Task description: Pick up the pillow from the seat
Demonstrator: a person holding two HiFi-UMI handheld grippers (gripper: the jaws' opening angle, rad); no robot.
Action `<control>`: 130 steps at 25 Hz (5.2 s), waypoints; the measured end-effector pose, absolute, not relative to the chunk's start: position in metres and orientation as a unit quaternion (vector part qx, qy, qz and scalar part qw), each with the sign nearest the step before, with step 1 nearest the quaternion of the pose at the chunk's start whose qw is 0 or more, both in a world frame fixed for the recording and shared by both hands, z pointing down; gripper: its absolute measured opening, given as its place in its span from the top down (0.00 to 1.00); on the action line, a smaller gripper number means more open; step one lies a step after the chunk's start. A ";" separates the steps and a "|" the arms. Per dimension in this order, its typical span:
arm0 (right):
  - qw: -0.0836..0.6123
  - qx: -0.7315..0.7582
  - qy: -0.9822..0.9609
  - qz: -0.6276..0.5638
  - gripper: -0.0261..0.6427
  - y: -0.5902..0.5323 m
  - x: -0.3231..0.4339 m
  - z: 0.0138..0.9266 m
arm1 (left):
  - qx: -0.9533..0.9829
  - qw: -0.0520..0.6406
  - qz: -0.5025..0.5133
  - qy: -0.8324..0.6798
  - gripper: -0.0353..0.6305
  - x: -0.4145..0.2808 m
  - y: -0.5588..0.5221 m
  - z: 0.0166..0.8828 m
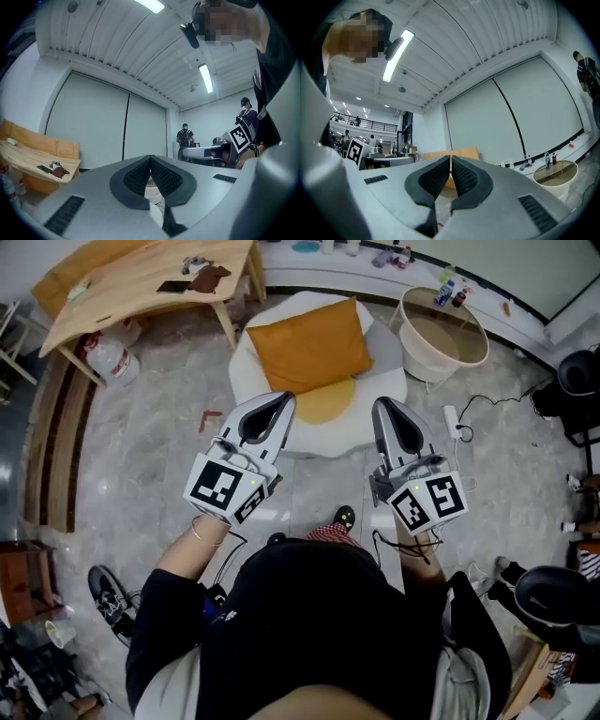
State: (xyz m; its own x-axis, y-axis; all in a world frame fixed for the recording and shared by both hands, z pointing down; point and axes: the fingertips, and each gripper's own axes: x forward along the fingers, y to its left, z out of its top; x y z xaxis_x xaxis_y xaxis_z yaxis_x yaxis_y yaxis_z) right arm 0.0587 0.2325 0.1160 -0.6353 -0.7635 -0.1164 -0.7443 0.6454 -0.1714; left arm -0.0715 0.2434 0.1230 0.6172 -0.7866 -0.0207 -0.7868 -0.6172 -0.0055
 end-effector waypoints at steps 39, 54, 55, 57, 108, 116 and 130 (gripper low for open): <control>0.089 -0.335 0.936 -0.063 0.92 0.114 0.164 0.134 | -0.851 0.032 -0.011 0.525 0.93 0.019 0.145 0.130; 0.082 -0.327 0.939 -0.064 0.92 0.045 0.151 0.142 | -0.845 0.009 0.005 0.534 0.93 0.003 0.075 0.141; 0.081 -0.326 0.940 -0.064 0.92 0.040 0.150 0.143 | -0.846 0.009 0.004 0.534 0.93 0.003 0.071 0.141; 0.079 -0.327 0.940 -0.064 0.92 0.031 0.150 0.143 | -0.847 0.008 0.003 0.532 0.93 0.003 0.063 0.143; 0.019 -0.326 0.943 -0.065 0.92 -0.156 0.057 0.176 | -0.850 -0.007 0.009 0.527 0.93 -0.088 -0.115 0.182; 0.021 -0.301 0.951 -0.070 0.92 -0.175 0.057 0.182 | -0.833 -0.003 0.014 0.554 0.93 -0.088 -0.127 0.182; 0.001 -0.281 0.956 -0.087 0.92 -0.230 0.085 0.218 | -0.814 -0.003 0.009 0.580 0.93 -0.065 -0.173 0.206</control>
State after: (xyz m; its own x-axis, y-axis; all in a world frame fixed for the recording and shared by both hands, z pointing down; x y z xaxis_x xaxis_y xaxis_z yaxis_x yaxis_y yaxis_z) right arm 0.0852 -0.2301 0.2178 -0.8423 -0.5370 0.0465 -0.5365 0.8270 -0.1679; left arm -0.0652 -0.1730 0.2056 0.3266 -0.9451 -0.0115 -0.9450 -0.3267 0.0150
